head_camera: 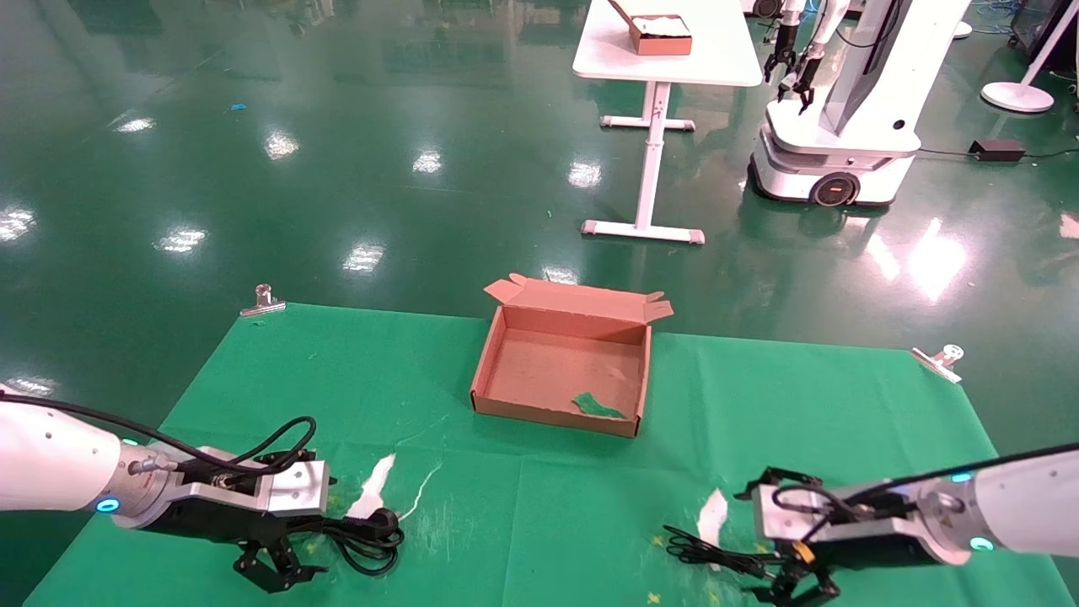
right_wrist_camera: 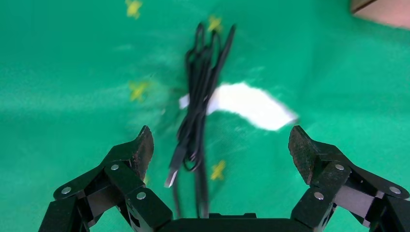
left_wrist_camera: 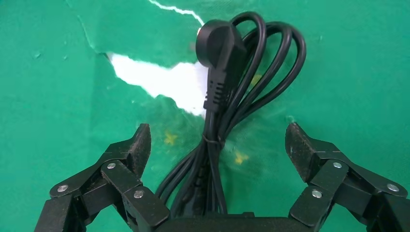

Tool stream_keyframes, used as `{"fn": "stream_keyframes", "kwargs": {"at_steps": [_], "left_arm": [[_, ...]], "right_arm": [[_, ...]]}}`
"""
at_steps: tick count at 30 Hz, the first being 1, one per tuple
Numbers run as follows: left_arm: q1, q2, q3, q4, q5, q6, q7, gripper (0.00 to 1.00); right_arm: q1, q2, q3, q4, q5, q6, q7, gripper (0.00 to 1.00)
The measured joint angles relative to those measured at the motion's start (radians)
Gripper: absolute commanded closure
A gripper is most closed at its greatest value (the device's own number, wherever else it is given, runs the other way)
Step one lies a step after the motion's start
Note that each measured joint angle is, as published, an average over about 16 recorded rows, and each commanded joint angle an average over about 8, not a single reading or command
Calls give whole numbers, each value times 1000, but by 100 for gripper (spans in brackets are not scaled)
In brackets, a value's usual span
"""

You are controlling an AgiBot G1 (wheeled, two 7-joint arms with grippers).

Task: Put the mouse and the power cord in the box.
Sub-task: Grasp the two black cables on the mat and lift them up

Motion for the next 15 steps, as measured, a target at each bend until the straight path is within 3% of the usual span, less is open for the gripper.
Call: {"fn": "stream_keyframes", "kwargs": {"at_steps": [10,12,13,15], "left_arm": [[-17,28,7,99,13,-56,71,0],[-20,30,7,112,14,-63,79,0],[-21,30,7,118,14,-66,82,0],[-23,31,7,131,14,-71,88,18]], "right_arm": [[20,-20,-4,-84,-7,19,-62,5],[23,-22,-3,-92,-6,21,-69,17],[25,-23,-3,-96,-6,21,-72,28],[28,-25,-3,-104,-6,23,-77,53]]}}
